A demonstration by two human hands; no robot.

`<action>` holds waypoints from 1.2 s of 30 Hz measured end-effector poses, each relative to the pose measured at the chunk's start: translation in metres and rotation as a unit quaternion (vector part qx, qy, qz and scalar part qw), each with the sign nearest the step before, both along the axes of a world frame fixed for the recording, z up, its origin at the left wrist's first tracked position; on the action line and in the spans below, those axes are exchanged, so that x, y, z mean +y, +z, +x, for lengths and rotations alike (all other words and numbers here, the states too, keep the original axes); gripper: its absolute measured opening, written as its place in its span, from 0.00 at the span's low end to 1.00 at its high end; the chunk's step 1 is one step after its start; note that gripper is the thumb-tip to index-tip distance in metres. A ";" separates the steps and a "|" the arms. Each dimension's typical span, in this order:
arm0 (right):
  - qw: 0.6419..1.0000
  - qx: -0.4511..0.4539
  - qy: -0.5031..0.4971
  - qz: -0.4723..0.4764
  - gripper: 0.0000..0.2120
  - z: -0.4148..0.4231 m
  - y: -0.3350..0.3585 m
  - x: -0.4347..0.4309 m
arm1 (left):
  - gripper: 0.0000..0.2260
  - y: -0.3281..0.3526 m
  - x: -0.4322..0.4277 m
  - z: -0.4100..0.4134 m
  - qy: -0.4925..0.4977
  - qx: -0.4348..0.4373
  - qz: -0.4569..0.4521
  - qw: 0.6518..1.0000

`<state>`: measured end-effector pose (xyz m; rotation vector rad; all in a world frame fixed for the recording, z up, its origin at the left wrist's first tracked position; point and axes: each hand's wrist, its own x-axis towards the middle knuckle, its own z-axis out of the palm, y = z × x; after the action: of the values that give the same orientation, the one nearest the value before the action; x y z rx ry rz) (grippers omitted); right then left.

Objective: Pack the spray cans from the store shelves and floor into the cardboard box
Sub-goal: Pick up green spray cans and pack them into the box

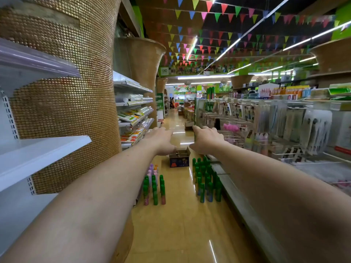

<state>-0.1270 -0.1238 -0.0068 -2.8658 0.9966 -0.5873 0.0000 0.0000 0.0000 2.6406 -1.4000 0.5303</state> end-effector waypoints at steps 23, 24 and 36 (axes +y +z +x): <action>0.999 0.022 0.023 0.043 0.33 0.209 -0.033 -0.242 | 0.31 -0.032 -0.237 0.206 0.028 0.060 0.021 0.998; 0.998 0.024 0.023 0.047 0.33 0.220 -0.032 -0.260 | 0.31 -0.032 -0.254 0.216 0.028 0.064 0.018 0.997; 0.997 0.036 0.044 0.047 0.31 0.366 -0.048 -0.422 | 0.30 -0.046 -0.416 0.356 0.038 0.070 0.053 0.995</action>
<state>0.2385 -0.5463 -0.0547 -2.8477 0.8779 -0.4213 0.3559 -0.4162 -0.0460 2.7614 -1.3278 0.2773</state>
